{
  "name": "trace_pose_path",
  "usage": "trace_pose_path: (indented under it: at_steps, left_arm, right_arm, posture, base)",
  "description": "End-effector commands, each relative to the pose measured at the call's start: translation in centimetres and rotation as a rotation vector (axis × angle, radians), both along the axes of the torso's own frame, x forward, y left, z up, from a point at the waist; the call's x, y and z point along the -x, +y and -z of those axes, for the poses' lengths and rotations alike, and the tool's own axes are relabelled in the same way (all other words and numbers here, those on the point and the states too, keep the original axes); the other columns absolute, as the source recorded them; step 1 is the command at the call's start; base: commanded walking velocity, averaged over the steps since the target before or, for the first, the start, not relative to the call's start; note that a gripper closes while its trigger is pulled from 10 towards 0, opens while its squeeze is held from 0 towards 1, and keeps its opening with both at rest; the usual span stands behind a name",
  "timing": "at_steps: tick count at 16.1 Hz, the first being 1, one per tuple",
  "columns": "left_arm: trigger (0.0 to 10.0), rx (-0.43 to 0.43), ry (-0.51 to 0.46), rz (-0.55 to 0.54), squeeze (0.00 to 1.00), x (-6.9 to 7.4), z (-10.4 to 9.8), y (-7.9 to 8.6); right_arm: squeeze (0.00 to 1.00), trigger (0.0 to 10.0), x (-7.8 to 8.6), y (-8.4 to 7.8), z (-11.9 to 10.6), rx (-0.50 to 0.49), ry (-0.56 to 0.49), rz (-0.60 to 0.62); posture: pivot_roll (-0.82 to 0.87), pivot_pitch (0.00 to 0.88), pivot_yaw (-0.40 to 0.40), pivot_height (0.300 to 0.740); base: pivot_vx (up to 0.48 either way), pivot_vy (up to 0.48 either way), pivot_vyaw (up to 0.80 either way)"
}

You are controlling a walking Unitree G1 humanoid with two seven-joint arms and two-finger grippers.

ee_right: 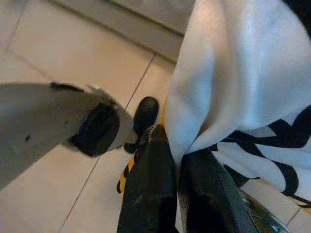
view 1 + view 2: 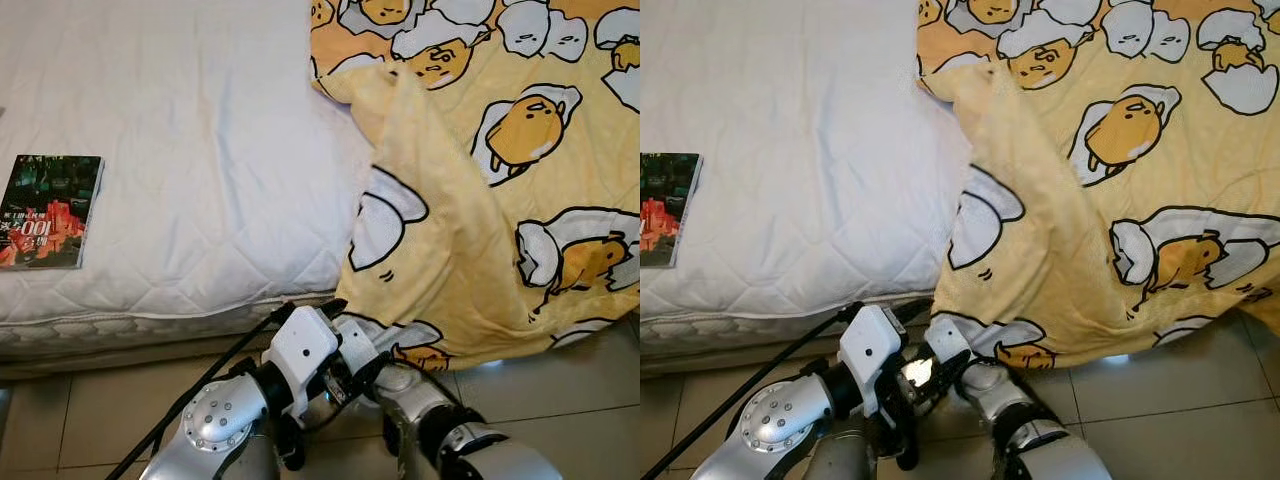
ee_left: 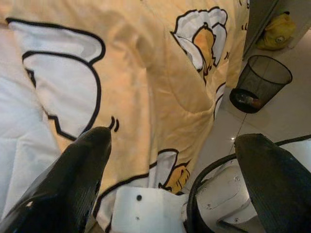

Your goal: Clean up the room

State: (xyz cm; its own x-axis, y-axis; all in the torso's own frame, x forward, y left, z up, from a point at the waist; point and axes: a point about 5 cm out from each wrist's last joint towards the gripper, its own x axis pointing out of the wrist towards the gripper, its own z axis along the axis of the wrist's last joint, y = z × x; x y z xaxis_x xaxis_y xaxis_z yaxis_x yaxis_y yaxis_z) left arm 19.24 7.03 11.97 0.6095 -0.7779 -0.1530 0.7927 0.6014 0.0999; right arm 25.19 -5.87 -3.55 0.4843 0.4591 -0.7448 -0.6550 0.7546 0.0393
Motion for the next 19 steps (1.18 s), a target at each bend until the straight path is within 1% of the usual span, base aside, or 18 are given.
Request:
trace_pose_path:
  at_steps: [1, 2, 6, 7, 8, 10, 11, 12, 13, 17, 19]
  left_arm:
    - [10.0, -0.012, 0.02, 0.006, 0.0, 0.3, 0.6, -0.1]
    - [10.0, -0.013, 0.019, 0.007, 0.0, 0.3, 0.6, -0.1]
    - [10.0, -0.013, 0.024, -0.026, 0.0, 0.0, 0.6, -0.2]
    - [10.0, -0.012, 0.021, -0.029, 0.0, 0.0, 0.6, -0.2]
    - [10.0, -0.021, 0.014, -0.034, 0.0, -0.1, 0.8, -0.1]
    - [10.0, -0.029, 0.009, -0.029, 0.0, 0.0, 0.9, -0.3]
    - [10.0, -0.03, 0.01, -0.027, 0.0, 0.0, 1.0, -0.3]
    - [10.0, -0.028, 0.01, -0.024, 0.0, 0.1, 1.0, -0.4]
    - [10.0, -0.025, 0.012, -0.024, 0.0, 0.1, 1.0, -0.4]
    - [10.0, -0.017, 0.025, -0.019, 0.0, 0.4, 1.2, -0.2]
    - [10.0, -0.022, 0.031, -0.019, 0.0, 0.4, 1.4, 0.1]
  right_arm:
    - [0.0, 10.0, 0.8, 0.5, 0.4, -0.004, 0.05, -0.057]
    - [0.0, 10.0, 0.9, 0.5, 0.4, 0.001, 0.058, -0.088]
    - [0.0, 10.0, 0.7, 0.4, 0.3, 0.008, 0.049, -0.099]
    - [0.0, 10.0, 0.8, 0.5, 0.3, 0.01, 0.05, -0.121]
    - [0.0, 10.0, 1.1, 0.6, 0.4, 0.014, 0.064, -0.172]
    - [0.0, 10.0, 1.4, 0.6, 0.5, 0.024, 0.079, -0.233]
    - [0.0, 10.0, 1.4, 0.5, 0.5, 0.029, 0.08, -0.243]
    - [0.0, 10.0, 1.4, 0.4, 0.6, 0.04, 0.079, -0.254]
    - [0.0, 10.0, 1.5, 0.3, 0.6, 0.044, 0.079, -0.259]
    - [0.0, 10.0, 1.6, 0.0, 0.8, 0.056, 0.083, -0.29]
    - [0.0, 10.0, 1.9, 0.0, 0.9, 0.064, 0.091, -0.339]
  posture:
    - [0.07, 0.342, 0.073, 0.719]
    - [0.07, 0.341, 0.073, 0.719]
    - [0.07, 0.34, 0.072, 0.719]
    - [0.07, 0.341, 0.073, 0.719]
    - [0.07, 0.341, 0.072, 0.719]
    - [0.07, 0.341, 0.071, 0.719]
    - [0.07, 0.341, 0.071, 0.719]
    - [0.07, 0.34, 0.069, 0.719]
    - [0.06, 0.341, 0.069, 0.719]
    - [0.06, 0.341, 0.07, 0.719]
    - [0.07, 0.343, 0.07, 0.719]
  base:
    - [0.0, 0.0, 0.0]
    - [0.0, 0.0, 0.0]
    - [0.0, 0.0, 0.0]
    - [0.0, 0.0, 0.0]
    - [-0.274, 0.0, 0.0]
    - [-0.328, 0.0, 0.0]
    - [-0.337, 0.0, 0.0]
    - [0.322, 0.0, 0.0]
    - [-0.364, 0.0, 0.0]
    - [0.0, 0.0, 0.0]
    - [0.0, 0.0, 0.0]
